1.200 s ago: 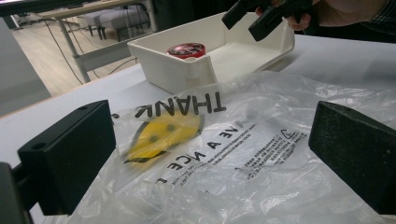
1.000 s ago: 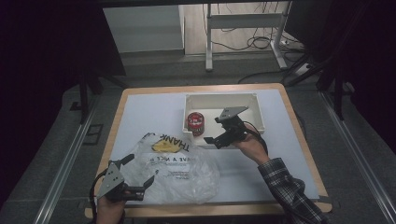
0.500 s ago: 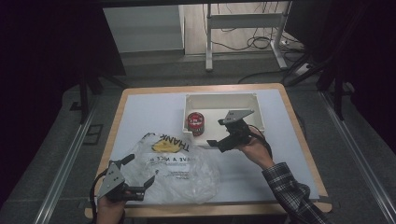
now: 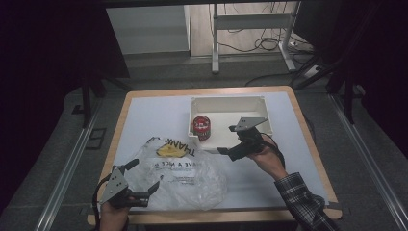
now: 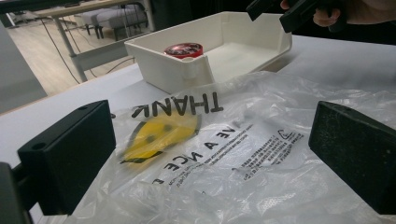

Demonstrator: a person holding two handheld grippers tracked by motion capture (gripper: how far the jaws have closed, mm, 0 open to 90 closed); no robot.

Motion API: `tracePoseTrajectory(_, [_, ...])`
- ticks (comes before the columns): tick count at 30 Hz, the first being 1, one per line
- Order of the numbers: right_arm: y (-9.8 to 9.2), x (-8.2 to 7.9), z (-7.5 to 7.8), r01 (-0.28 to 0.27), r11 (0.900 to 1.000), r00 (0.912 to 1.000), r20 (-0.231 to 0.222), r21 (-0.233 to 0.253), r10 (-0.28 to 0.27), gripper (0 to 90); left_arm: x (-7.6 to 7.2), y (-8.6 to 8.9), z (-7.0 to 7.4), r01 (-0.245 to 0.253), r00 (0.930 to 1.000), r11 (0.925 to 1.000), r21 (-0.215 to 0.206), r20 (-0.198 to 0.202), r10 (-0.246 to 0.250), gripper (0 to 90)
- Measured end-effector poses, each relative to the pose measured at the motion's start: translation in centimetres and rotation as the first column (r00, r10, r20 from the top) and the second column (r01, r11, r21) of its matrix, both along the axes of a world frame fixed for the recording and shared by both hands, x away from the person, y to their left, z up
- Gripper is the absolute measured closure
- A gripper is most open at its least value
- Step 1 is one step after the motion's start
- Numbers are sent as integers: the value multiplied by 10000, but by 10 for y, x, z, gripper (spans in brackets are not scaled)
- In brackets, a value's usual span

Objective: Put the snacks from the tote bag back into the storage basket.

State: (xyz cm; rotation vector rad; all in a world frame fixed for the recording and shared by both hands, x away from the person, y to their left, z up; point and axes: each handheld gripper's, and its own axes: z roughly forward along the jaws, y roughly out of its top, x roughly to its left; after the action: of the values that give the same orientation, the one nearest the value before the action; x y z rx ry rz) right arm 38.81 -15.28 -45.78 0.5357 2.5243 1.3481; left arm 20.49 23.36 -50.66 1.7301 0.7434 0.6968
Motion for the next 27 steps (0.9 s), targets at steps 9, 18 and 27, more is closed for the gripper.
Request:
tracePoseTrajectory(9, [-13, -5, -1, 284, 9994, 9995, -140, 185, -282, 38, 1, 0, 0, -11, 10000, 9999, 115, -20, 11, 4])
tracePoseTrajectory(18, [-21, -16, -3, 275, 9992, 9996, 14, 290, -276, 38, 1, 0, -1, -3, 10000, 10000, 88, -70, 4, 5])
tracePoseTrajectory(27, [-30, -27, -4, 304, 9988, 9993, 206, 379, -312, 38, 1, -1, -1, 15, 10000, 9999, 121, -99, -13, 5])
